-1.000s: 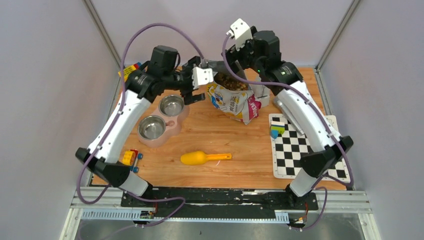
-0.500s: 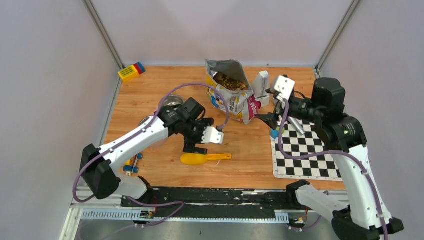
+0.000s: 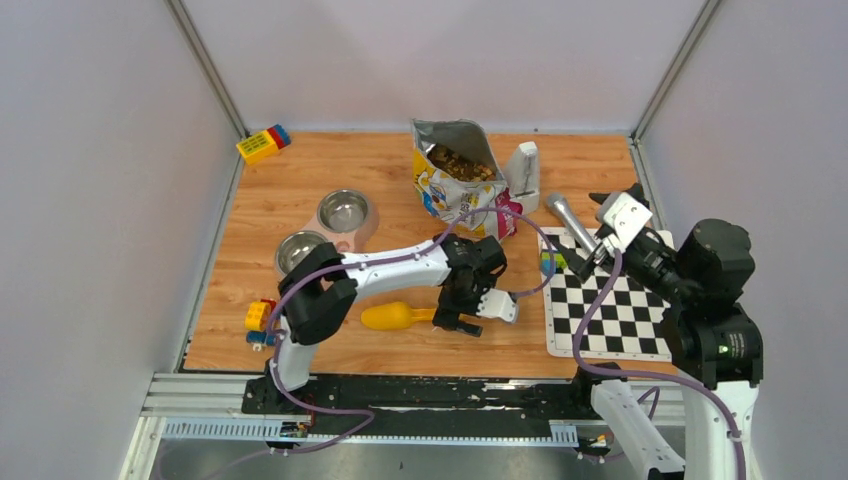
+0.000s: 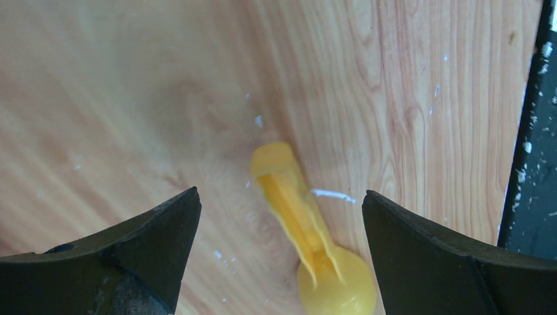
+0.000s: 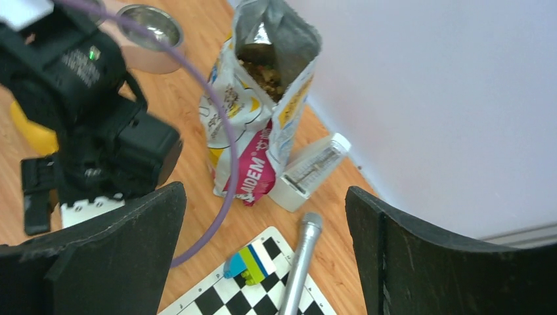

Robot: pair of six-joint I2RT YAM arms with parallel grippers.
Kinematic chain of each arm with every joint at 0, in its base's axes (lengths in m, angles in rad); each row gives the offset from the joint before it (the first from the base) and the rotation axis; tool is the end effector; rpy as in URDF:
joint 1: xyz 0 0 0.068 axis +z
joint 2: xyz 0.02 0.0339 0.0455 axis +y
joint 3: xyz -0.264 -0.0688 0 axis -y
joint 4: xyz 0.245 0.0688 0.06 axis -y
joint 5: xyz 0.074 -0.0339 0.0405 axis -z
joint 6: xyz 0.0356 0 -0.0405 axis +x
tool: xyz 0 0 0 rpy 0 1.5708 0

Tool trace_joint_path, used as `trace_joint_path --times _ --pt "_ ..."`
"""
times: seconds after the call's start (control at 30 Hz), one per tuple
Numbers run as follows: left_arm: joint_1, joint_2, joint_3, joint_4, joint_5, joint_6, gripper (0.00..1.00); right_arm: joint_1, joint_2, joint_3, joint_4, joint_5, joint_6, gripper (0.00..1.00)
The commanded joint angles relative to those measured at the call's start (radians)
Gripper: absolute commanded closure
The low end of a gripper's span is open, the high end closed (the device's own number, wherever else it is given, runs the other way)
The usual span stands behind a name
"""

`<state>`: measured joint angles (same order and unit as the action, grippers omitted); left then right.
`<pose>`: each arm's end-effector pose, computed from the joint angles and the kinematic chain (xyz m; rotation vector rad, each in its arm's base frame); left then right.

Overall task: Serve the pet food
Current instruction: Pick up the spatula from the center of the board.

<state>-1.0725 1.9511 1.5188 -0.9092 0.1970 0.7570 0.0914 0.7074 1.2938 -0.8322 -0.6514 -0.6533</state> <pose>0.1804 -0.3462 0.2044 2.3400 1.7593 -0.3386 0.0871 0.0297 0.4457 -1.0423 1.4296 0.1851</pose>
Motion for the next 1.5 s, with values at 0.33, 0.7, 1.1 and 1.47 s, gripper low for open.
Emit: trace_joint_path --times 0.33,0.7,1.1,1.47 --pt "-0.038 0.192 0.118 -0.119 -0.182 -0.108 0.12 -0.048 0.020 0.085 0.071 0.031 0.082 0.08" --pt "-0.076 0.250 0.152 -0.237 -0.220 -0.131 0.72 -0.048 0.062 0.167 0.070 0.042 0.104 0.08" --pt "-0.046 -0.045 0.588 -0.443 -0.092 -0.170 1.00 -0.048 0.206 0.472 0.081 0.002 0.272 0.07" --pt "0.553 -0.555 0.607 0.067 0.788 -0.444 1.00 -0.048 0.349 0.558 0.257 -0.292 0.537 0.04"
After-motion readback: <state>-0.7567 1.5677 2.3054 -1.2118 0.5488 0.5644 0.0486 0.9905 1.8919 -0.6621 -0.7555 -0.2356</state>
